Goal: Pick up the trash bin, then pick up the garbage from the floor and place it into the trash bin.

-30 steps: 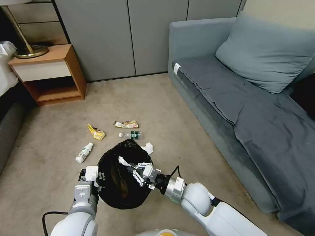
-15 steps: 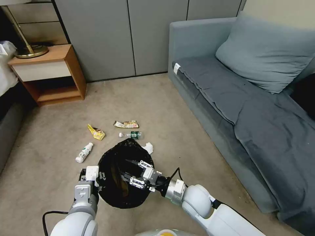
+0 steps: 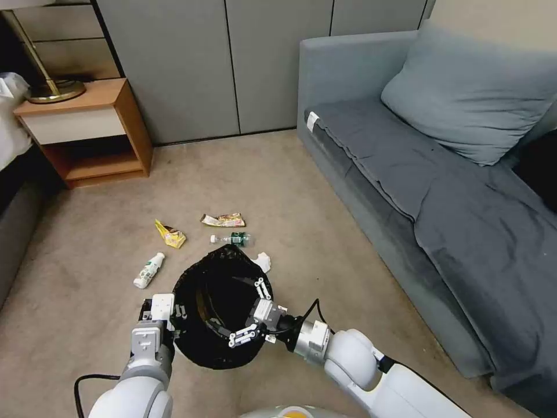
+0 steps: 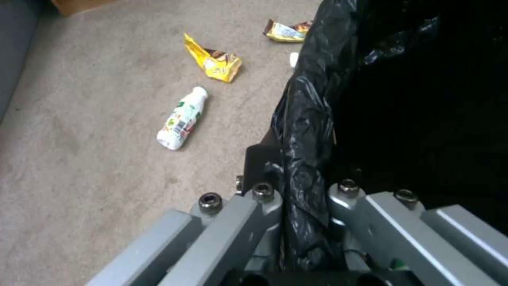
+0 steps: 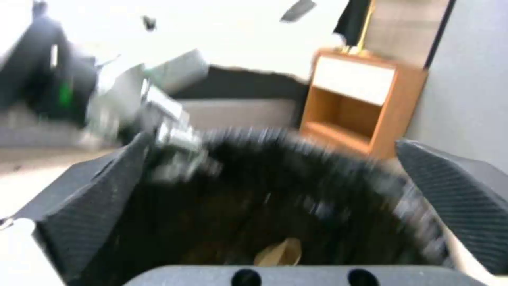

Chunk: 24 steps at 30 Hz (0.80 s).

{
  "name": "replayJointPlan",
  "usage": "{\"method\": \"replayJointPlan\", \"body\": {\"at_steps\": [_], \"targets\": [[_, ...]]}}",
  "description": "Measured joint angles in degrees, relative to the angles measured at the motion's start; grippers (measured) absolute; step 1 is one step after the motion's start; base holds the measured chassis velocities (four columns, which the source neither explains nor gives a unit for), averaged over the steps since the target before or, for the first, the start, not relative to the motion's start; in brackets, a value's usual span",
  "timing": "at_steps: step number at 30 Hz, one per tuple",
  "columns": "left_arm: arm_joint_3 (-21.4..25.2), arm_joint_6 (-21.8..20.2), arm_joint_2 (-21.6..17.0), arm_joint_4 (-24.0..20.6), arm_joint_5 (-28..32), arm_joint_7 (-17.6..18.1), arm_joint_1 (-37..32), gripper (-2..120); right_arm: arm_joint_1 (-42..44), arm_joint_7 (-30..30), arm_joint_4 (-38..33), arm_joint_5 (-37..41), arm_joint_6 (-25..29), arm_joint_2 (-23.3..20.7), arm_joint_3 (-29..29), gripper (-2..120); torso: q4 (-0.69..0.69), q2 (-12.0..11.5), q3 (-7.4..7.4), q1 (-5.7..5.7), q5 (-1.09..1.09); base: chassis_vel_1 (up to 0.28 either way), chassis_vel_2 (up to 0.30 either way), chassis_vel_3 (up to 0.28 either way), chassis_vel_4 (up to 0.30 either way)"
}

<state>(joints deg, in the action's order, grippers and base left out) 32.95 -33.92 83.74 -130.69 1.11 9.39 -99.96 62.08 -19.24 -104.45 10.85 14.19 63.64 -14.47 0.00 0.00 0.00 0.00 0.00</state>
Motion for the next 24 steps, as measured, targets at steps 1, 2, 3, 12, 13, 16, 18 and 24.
{"method": "replayJointPlan", "body": {"at_steps": [1, 2, 3, 12, 13, 16, 18, 24], "targets": [[0.0, 0.0, 0.0, 0.1, 0.0, 0.0, 0.0, 2, 0.0, 0.2, -0.5, 0.0, 0.0, 0.0, 0.2, 109, 0.00, 0.0, 0.00, 0.00, 0.00, 0.000, 0.000, 0.000, 0.000], [0.0, 0.0, -0.1, 0.4, -0.1, 0.0, 0.1, 2, 0.0, 0.9, -2.9, 0.2, 0.0, -0.2, 1.4, 112, 0.01, 0.0, 0.00, 0.00, 0.00, 0.000, 0.000, 0.000, 0.000], [0.0, 0.0, -0.1, 0.4, -0.1, 0.0, 0.1, 2, 0.0, 0.9, -2.9, 0.2, 0.0, -0.2, 1.4, 112, 0.01, 0.0, 0.00, 0.00, 0.00, 0.000, 0.000, 0.000, 0.000], [1.2, 0.2, -1.1, 1.0, 0.4, -0.3, -0.2, 2, 7.6, 11.4, -16.7, -1.7, -4.8, 1.6, 11.5, 114, -0.01, 0.0, 0.00, 0.00, -0.01, 0.000, 0.000, 0.000, 0.000], [1.4, 0.4, -1.2, 1.0, 0.5, -0.4, -0.2, 2, 9.1, 12.5, -17.0, -2.4, -5.1, 2.2, 12.5, 113, -0.01, 0.0, 0.00, 0.00, -0.01, 0.000, 0.000, 0.000, 0.000], [1.7, 1.2, -1.5, 1.2, 0.6, -1.0, -0.4, 2, 13.0, 14.6, -17.2, -4.0, -5.3, 3.4, 14.9, 111, 0.00, 0.0, 0.00, 0.00, -0.01, 0.000, 0.000, 0.000, 0.000], [1.8, 1.7, -1.5, 1.3, 0.7, -1.2, -0.4, 2, 17.1, 15.9, -16.4, -5.7, -4.4, 5.5, 17.4, 106, -0.01, 0.0, 0.00, 0.00, 0.00, 0.000, 0.000, 0.000, 0.000], [1.8, 1.7, -1.4, 1.3, 1.3, -0.9, -0.5, 2, 21.1, 16.0, -13.3, -7.9, -1.5, 7.7, 19.0, 100, 0.00, 0.0, 0.00, 0.00, 0.00, 0.000, 0.000, 0.000, 0.000]]}}
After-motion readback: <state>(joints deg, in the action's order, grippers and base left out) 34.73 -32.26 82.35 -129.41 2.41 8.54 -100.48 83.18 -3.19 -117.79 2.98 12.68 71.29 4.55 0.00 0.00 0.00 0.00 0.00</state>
